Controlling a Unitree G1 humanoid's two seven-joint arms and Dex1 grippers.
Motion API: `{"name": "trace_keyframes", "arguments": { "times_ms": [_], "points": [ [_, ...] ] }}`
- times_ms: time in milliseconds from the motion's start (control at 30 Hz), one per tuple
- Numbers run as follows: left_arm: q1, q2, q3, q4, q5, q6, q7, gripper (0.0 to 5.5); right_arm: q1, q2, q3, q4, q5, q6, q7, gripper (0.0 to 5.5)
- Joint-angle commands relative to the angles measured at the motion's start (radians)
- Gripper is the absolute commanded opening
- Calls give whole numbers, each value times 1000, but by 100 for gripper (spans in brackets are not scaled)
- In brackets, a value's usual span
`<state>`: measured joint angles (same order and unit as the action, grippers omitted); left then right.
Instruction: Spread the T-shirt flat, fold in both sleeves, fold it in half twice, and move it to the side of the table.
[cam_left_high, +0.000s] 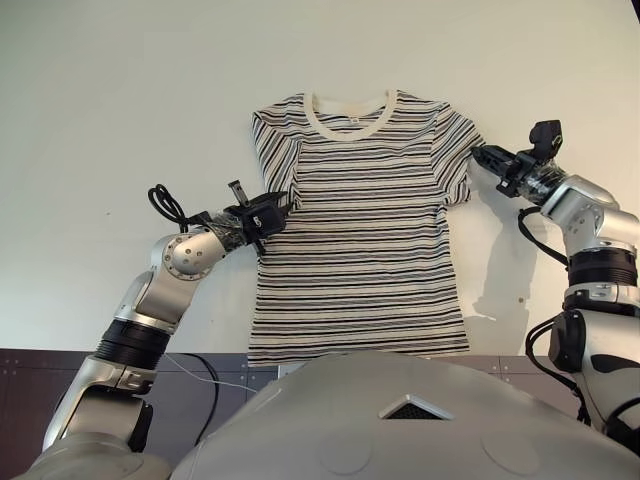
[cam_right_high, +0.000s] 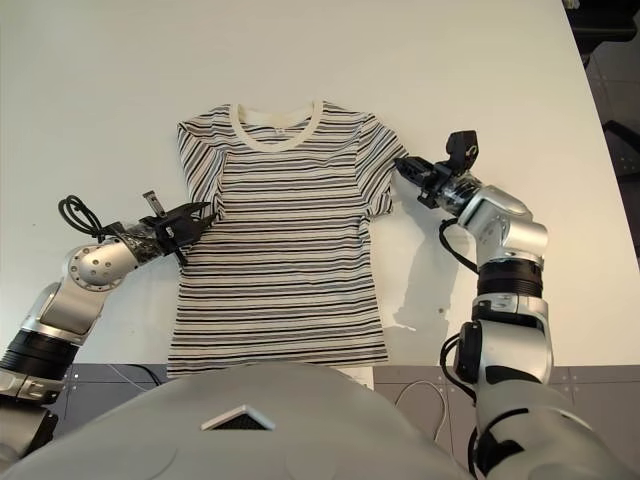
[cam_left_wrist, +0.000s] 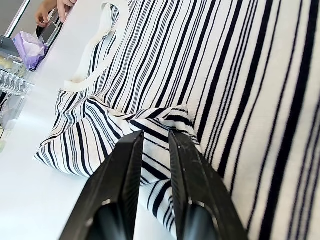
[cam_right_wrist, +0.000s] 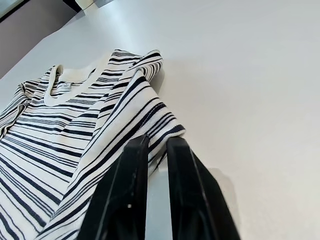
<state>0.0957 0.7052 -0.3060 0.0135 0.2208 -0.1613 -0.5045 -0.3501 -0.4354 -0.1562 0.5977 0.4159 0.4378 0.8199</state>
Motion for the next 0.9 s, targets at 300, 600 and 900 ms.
{"name": "trace_keyframes", "arguments": {
  "times_ms": [300,600,900],
  "points": [
    [26,-4,-24,43,51,63,-28,95,98,50,-32,-277,48,57,-65,12],
    [24,-26,-23,25,65,77,-20,95,151,196,68,-655,62,213,-298,12],
    [27,-48,-29,24,80,79,-15,95,51,191,192,-640,43,273,-270,12]
  ]
}}
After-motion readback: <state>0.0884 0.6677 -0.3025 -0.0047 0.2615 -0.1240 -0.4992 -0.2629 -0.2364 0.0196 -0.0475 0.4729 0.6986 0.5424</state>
